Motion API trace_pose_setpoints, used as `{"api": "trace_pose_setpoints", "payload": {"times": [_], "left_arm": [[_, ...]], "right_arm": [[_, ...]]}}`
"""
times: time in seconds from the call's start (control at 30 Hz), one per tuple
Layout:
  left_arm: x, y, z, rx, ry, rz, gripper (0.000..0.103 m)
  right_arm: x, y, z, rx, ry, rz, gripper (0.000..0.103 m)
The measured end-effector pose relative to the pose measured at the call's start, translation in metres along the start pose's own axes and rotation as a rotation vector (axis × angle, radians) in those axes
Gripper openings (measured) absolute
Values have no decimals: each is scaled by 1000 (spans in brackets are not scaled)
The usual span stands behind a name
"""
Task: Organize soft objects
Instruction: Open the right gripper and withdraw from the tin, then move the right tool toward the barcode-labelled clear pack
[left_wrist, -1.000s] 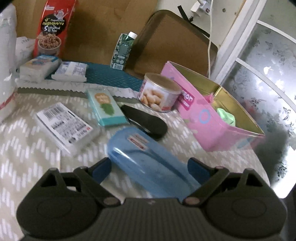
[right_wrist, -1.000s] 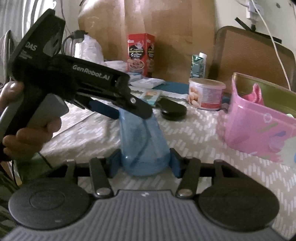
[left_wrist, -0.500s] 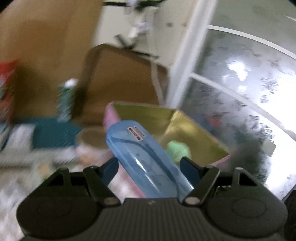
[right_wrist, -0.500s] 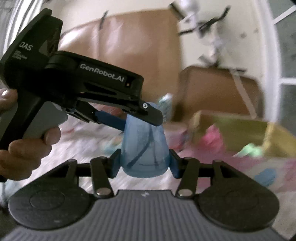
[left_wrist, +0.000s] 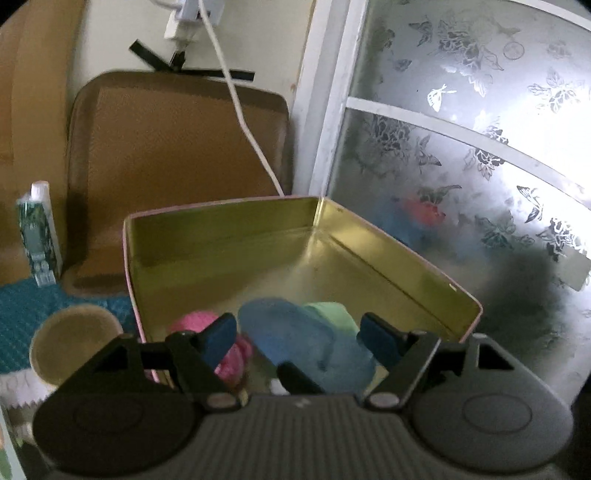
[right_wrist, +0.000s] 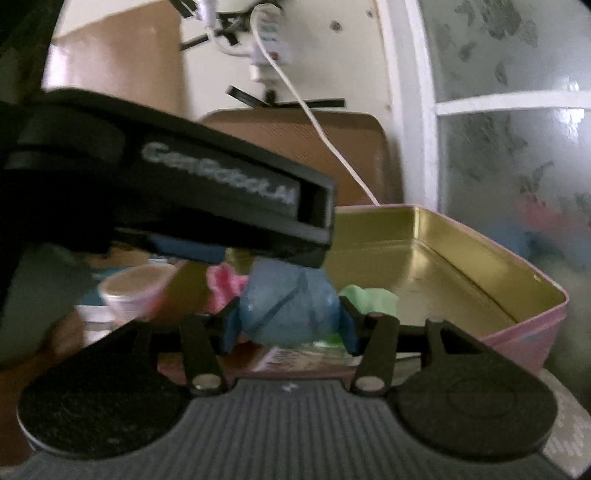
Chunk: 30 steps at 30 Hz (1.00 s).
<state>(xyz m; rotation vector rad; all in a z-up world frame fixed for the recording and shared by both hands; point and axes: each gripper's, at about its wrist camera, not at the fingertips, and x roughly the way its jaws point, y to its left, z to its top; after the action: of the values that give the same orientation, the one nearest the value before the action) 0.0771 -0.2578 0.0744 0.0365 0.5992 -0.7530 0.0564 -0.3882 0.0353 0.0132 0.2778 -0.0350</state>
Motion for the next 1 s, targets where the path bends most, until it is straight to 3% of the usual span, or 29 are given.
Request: {"api": "trace_pose_setpoints", "payload": {"times": [0.03, 0.4, 0.67, 0.83, 1.0], "left_arm": [[-3, 1, -3, 2, -2, 1, 78], [-78, 23, -35, -25, -115, 15, 81], [-140, 79, -86, -130, -147, 132, 81], [-168, 117, -116, -164, -150, 261, 81], [-187, 160, -137, -229, -147, 388, 83]], "right_arm": [[1, 1, 0, -10, -5, -15, 66], [-33, 19, -17, -41, -93, -12, 66], [-75, 38, -31, -40, -205, -41, 66], [-85, 71, -34, -86, -201, 82, 66], [-70, 109, -37, -109, -47, 257, 66]]}}
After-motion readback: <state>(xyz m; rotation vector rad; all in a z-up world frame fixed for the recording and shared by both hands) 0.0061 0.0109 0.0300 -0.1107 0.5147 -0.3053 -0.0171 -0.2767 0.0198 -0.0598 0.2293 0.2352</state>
